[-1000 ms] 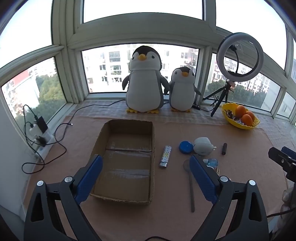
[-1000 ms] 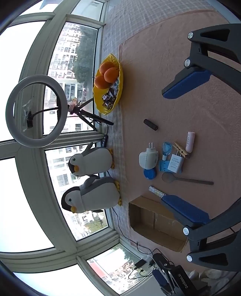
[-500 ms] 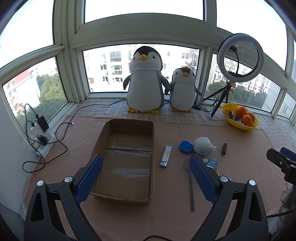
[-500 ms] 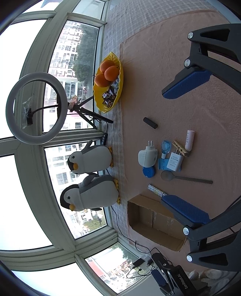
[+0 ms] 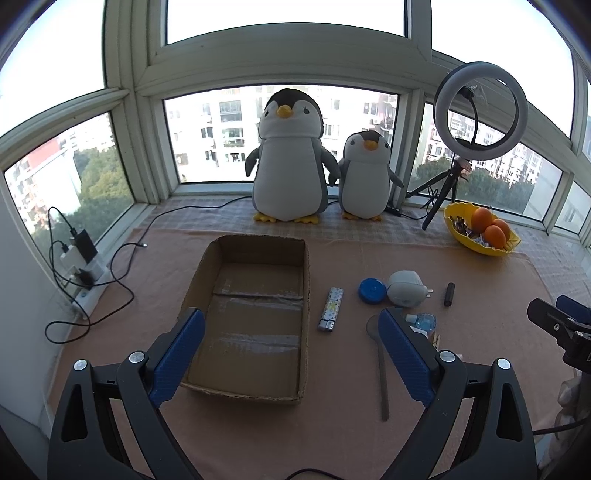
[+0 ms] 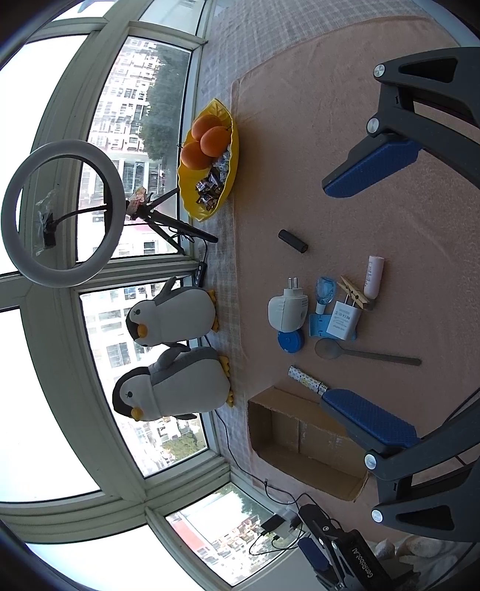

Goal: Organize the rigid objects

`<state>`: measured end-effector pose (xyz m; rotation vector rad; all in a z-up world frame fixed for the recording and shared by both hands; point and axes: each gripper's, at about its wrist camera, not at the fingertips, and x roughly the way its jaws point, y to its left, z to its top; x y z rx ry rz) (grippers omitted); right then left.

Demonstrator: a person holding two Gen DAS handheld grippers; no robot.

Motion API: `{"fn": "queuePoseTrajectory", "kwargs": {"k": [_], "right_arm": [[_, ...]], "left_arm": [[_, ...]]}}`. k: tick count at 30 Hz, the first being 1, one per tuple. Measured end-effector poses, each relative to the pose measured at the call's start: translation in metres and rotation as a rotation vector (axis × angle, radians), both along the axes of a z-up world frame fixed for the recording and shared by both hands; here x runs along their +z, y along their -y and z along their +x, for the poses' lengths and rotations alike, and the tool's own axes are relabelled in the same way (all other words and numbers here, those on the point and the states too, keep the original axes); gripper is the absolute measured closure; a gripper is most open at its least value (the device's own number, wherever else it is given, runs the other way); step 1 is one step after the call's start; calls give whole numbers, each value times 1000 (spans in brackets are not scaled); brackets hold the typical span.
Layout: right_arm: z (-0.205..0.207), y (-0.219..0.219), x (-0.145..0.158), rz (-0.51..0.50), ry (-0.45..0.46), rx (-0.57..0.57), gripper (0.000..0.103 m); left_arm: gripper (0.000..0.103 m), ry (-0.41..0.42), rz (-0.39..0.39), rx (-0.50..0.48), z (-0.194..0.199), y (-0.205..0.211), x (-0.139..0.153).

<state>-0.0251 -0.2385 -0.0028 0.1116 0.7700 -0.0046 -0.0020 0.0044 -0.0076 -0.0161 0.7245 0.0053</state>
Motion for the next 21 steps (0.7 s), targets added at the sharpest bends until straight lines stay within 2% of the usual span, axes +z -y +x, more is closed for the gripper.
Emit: {"fn": "queuePoseTrajectory", "kwargs": {"k": [21], "right_arm": [[1, -5, -3, 3, -14, 8, 1]], "left_arm": [[8, -11, 6, 2, 5, 1, -2]]}}
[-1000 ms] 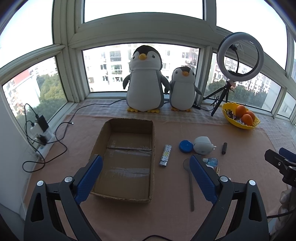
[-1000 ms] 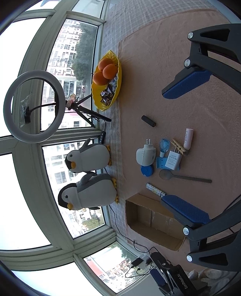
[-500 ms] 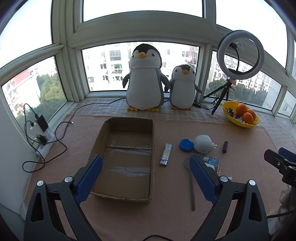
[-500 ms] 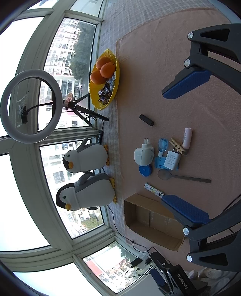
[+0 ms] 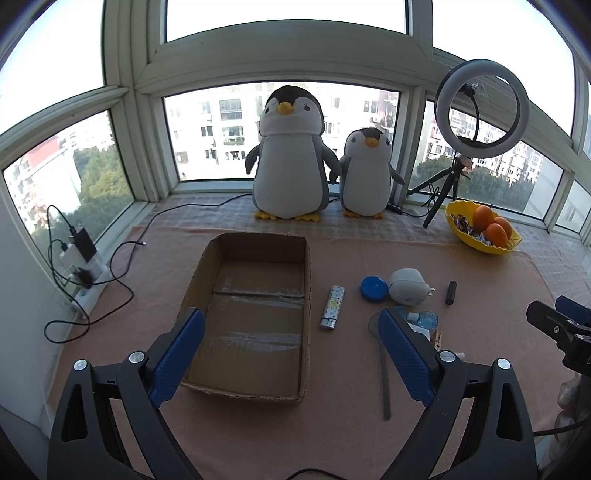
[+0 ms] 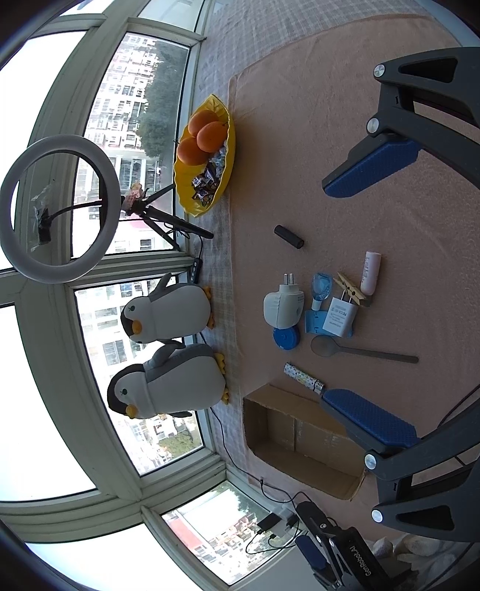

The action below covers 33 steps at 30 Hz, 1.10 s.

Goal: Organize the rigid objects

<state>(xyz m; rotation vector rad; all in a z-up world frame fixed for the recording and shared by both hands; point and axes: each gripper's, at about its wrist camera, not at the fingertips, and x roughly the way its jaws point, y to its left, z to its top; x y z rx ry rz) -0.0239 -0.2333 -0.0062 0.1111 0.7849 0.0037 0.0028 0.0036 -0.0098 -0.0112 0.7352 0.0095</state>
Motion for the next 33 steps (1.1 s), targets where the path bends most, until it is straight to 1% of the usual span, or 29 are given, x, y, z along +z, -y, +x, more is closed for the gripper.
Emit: {"fn": "queuePoseTrajectory", "kwargs": {"k": [9, 21, 26, 33], "right_arm": [[4, 1, -2, 0, -10, 2, 1], [11, 1, -11, 4, -29, 4, 1], [14, 4, -15, 6, -31, 0, 1], [18, 17, -21, 34, -32, -19, 1]], "left_arm": [[8, -15, 3, 10, 6, -2, -5], [8, -47, 12, 46, 15, -15, -19], [8, -72, 16, 95, 20, -34, -32], [8, -130, 3, 205, 24, -82, -54]]}}
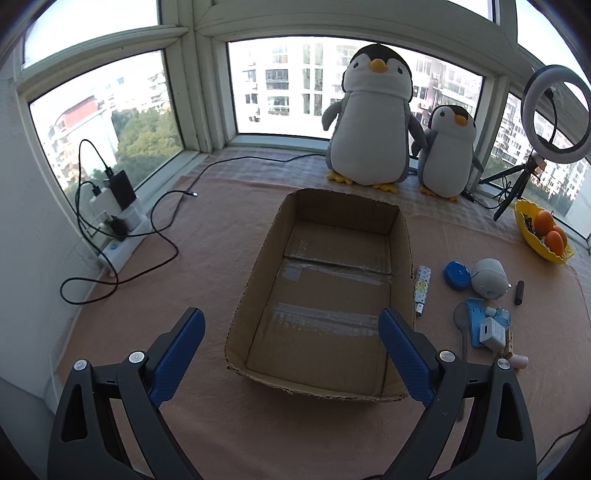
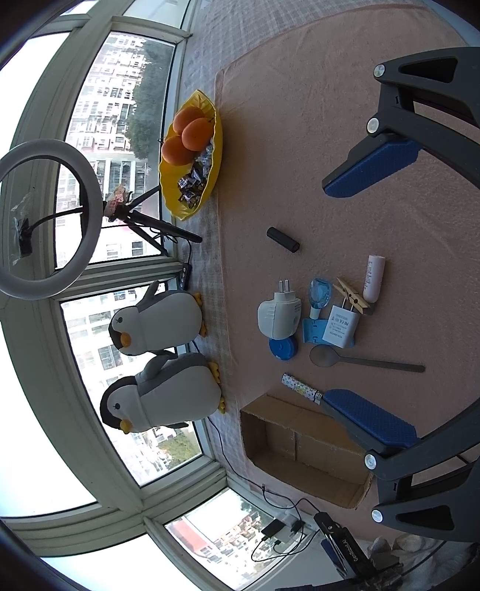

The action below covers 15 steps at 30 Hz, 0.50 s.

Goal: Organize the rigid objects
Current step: 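Move the right tool toward the white lotion bottle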

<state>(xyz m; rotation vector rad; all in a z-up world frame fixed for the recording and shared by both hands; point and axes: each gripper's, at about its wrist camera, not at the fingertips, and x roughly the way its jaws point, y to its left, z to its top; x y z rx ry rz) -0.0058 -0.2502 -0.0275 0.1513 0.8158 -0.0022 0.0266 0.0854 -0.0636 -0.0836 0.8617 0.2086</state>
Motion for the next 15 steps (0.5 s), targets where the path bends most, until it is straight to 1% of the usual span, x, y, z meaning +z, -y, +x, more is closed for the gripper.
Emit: {"fn": "queuePoseTrajectory", "kwargs": {"k": [3, 6, 9, 15], "right_arm": [[0, 6, -2, 2, 1, -13, 1], [2, 11, -4, -2, 2, -20, 1], [4, 15, -8, -13, -4, -25, 1], [11, 21, -20, -48, -14, -24, 1]], "left_arm": [[8, -30, -8, 47, 2, -20, -11], [8, -71, -30, 65, 8, -36, -27], [8, -117, -37, 70, 14, -44, -44], [9, -180, -40, 94, 21, -49, -72]]}}
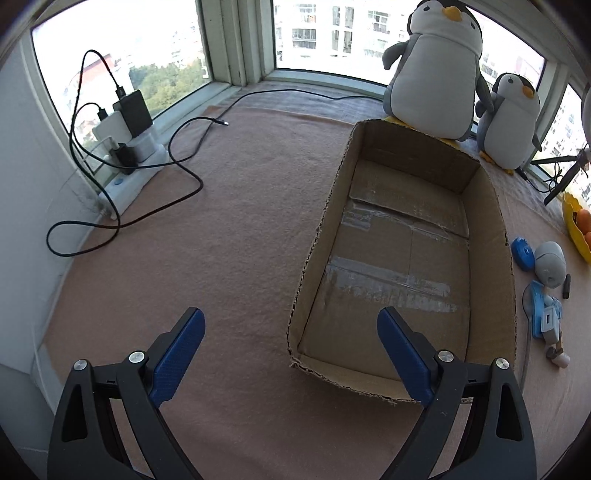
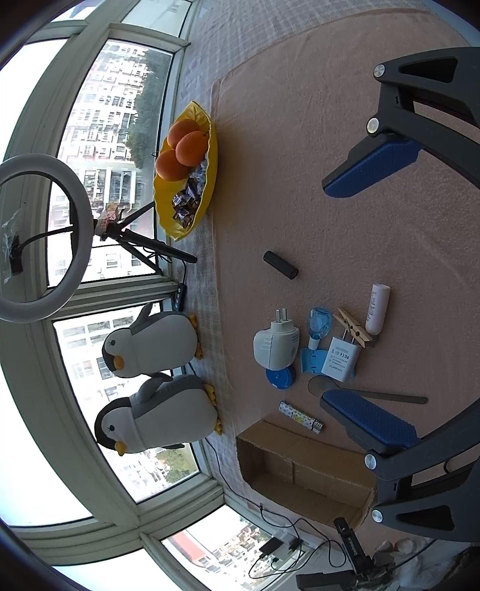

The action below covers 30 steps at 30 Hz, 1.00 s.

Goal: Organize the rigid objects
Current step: 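Move the right tool toward the white lotion bottle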

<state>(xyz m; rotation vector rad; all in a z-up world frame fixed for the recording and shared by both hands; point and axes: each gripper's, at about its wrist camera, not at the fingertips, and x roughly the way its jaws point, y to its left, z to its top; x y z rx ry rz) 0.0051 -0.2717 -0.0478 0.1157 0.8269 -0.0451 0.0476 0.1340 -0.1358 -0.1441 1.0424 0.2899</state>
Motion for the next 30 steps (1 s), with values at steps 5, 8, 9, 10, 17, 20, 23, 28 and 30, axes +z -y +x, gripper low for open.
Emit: {"fn": "queuePoseTrajectory", "kwargs": {"k": [5, 8, 9, 10, 17, 20, 23, 28, 30], "right_arm": [[7, 6, -14, -1, -18, 4, 1], [9, 12, -24, 40, -33, 7, 1], [10, 14, -29, 54, -41, 10, 1], [10, 15, -33, 67, -48, 18, 1], [10, 12, -66, 0, -125, 118, 1], [12, 8, -75, -38, -157, 172, 1], [14, 1, -80, -78, -170, 237, 3], [20, -16, -89, -148, -210, 373, 20], [24, -22, -93, -178, -223, 420, 27]], "left_arm": [[11, -23, 4, 3, 7, -1, -13], [12, -36, 3, 6, 10, -2, -19], [17, -39, 2, 5, 11, -2, -21], [19, -45, 0, 3, 11, -2, -23], [26, -64, -10, 0, 14, -4, -31], [31, -66, -10, -7, 16, -3, -33], [35, -69, -6, -13, 18, -1, -35], [36, -73, -2, -18, 19, 1, -38], [36, -74, 2, -21, 20, 2, -39]]}}
